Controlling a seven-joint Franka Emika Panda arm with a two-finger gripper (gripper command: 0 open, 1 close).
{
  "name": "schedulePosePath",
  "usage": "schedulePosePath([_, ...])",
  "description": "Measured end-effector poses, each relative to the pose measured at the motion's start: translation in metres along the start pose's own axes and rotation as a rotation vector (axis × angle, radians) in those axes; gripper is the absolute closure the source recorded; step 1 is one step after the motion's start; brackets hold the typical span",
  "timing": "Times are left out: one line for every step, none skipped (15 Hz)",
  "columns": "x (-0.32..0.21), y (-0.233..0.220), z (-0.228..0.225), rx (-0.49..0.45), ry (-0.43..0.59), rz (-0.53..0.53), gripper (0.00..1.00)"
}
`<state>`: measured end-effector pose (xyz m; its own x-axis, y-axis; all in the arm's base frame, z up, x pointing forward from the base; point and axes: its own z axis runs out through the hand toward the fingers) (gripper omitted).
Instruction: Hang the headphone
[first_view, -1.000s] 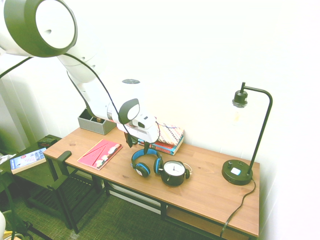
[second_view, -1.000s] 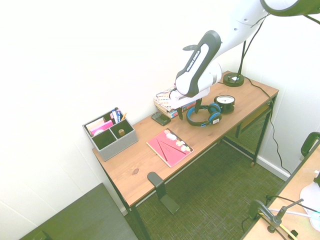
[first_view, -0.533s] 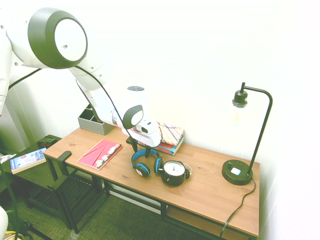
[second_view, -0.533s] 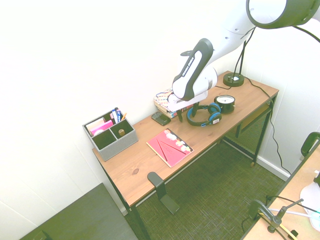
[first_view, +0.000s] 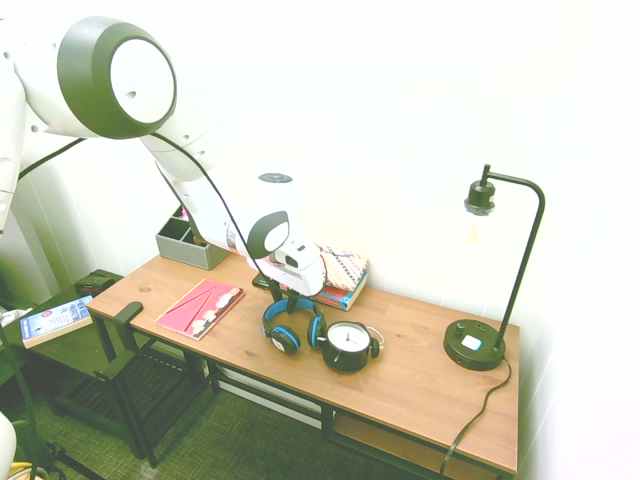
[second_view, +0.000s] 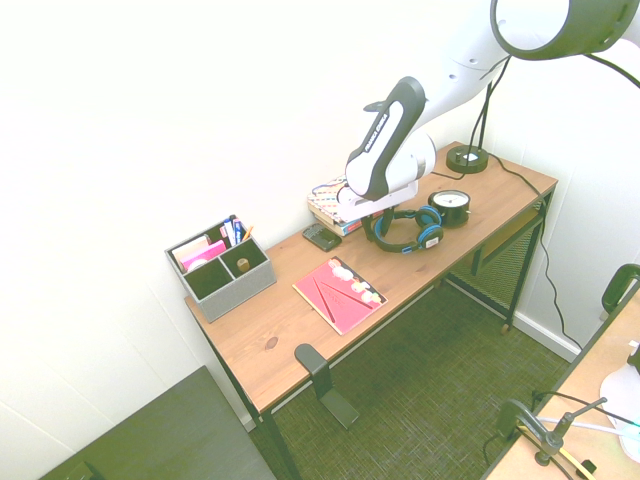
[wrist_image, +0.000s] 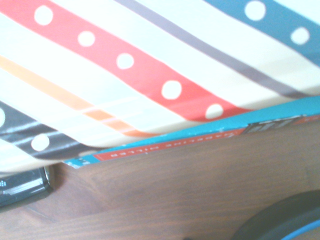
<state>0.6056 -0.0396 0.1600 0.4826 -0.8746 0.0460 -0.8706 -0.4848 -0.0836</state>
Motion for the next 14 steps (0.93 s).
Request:
schedulePosePath([0.0,0.0,0.0,0.001,-0.001,0.001,1.0])
schedulePosePath([0.0,0.0,0.0,0.001,-0.001,0.002,1.0])
schedulePosePath([0.0,0.0,0.0,0.002,-0.002,0.004,1.0])
schedulePosePath([0.0,0.0,-0.001,-0.002,-0.005,0.006,1.0])
schedulePosePath([0.001,0.001,-0.003,-0.006,-0.008,0.012,1.0])
schedulePosePath([0.001,0.001,-0.005,-0.01,-0.014,0.019,1.0])
schedulePosePath([0.001,0.002,-0.01,-0.01,-0.018,0.027,1.0])
schedulePosePath([0.001,0.003,-0.016,-0.005,-0.026,0.041,1.0])
schedulePosePath([0.0,0.006,-0.025,0.004,-0.033,0.055,1.0])
schedulePosePath([-0.003,0.011,-0.035,0.011,-0.038,0.062,1.0])
schedulePosePath([-0.008,0.019,-0.048,0.021,-0.039,0.062,1.0])
schedulePosePath([-0.014,0.029,-0.061,0.033,-0.04,0.056,1.0])
schedulePosePath([-0.024,0.04,-0.075,0.043,-0.046,0.046,1.0])
schedulePosePath([-0.036,0.048,-0.09,0.056,-0.049,0.027,1.0])
